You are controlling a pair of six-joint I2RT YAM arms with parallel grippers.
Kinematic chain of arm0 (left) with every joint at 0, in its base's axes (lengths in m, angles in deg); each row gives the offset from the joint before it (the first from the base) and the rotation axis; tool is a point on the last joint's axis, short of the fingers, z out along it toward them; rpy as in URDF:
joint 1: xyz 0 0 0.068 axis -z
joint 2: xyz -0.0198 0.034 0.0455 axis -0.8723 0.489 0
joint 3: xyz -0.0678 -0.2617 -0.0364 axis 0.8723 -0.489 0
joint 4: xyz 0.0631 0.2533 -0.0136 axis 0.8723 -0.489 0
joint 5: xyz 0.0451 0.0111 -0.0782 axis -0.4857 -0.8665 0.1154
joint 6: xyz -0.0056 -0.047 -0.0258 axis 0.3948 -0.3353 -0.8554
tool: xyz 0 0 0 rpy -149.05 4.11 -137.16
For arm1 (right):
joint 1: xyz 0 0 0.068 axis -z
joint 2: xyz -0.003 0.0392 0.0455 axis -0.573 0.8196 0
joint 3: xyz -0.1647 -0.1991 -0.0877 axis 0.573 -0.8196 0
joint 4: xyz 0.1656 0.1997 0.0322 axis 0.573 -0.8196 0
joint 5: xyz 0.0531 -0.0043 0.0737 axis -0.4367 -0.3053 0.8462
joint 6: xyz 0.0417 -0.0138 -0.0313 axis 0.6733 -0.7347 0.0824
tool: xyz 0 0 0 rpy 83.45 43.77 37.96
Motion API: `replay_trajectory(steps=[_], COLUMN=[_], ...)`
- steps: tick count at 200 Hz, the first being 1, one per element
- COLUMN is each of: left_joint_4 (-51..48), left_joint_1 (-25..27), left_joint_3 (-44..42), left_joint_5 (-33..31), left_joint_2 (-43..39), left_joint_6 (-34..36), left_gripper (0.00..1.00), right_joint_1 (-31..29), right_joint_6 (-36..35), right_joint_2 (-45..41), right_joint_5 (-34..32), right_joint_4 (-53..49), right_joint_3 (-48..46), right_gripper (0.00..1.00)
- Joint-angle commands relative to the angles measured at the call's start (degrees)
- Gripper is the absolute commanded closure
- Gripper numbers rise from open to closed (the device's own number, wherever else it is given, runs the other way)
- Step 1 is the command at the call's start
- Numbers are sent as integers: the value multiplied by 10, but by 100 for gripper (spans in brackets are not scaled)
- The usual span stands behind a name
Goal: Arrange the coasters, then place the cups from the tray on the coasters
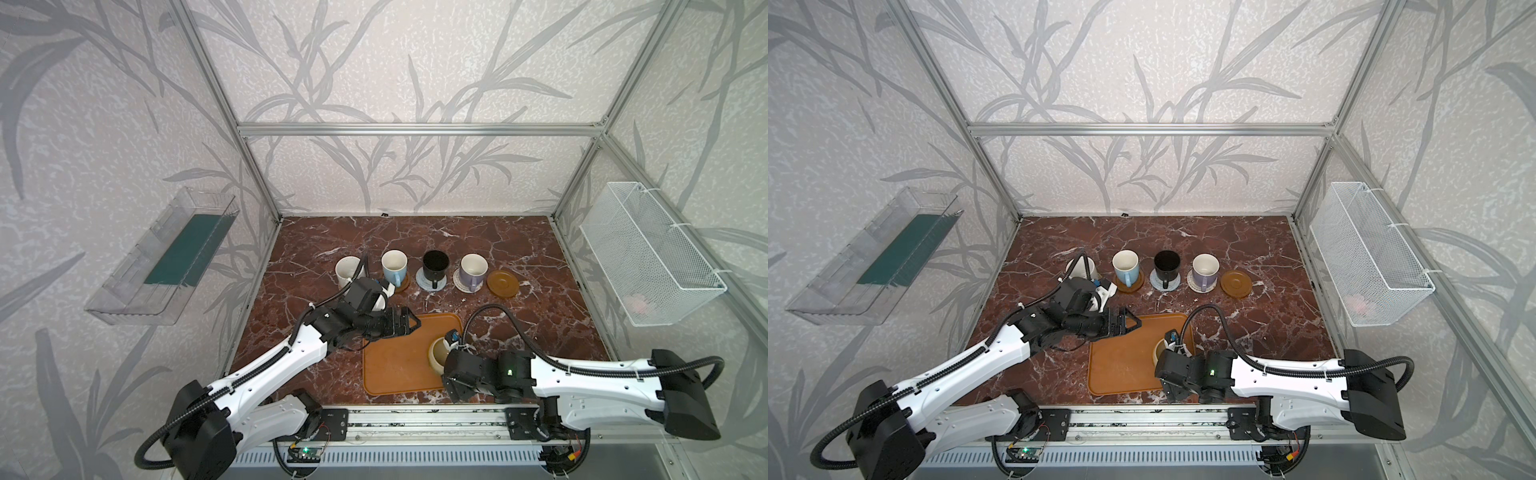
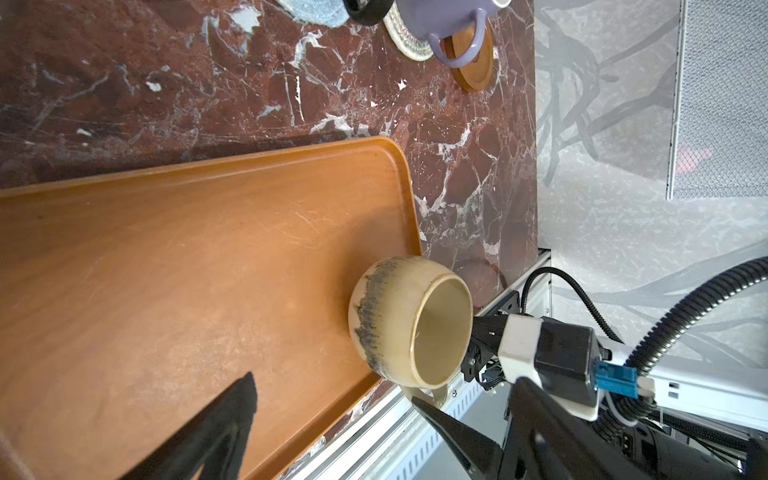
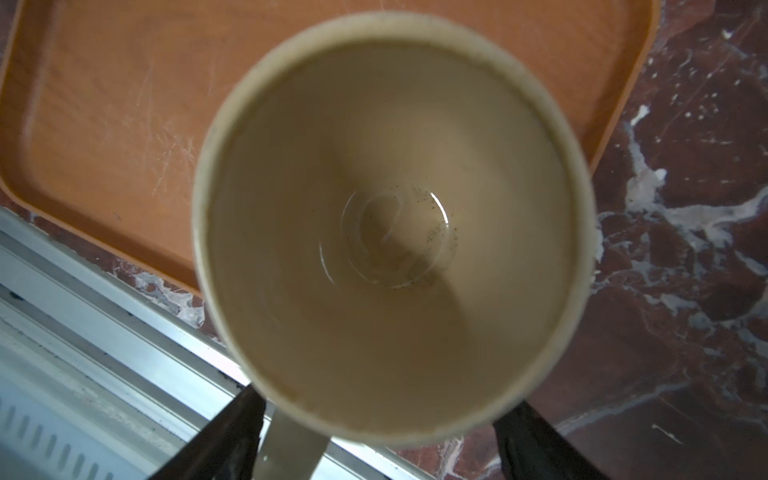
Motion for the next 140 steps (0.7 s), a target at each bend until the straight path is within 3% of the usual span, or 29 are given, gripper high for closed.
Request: replay_trajectory(steps=[1, 48, 140], left_joint_4=[-7, 34, 112], left_joint_1=[2, 11, 36], left_joint_3=[-9, -31, -92], left_joint_5=[-7, -1, -4], left_joint_2=[-16, -19, -22], left_joint_6=[-8, -34, -79], left_gripper=[2, 3, 3], right_joint_1=[-4, -3, -3], right_joint_6=[20, 15, 37], right_joint_2=[2, 14, 63], right_joint_5=[-44, -74, -30], right_joint_4=[-14, -2, 47], right_joint_3=[-3, -6, -17], right_gripper=[25, 41, 59])
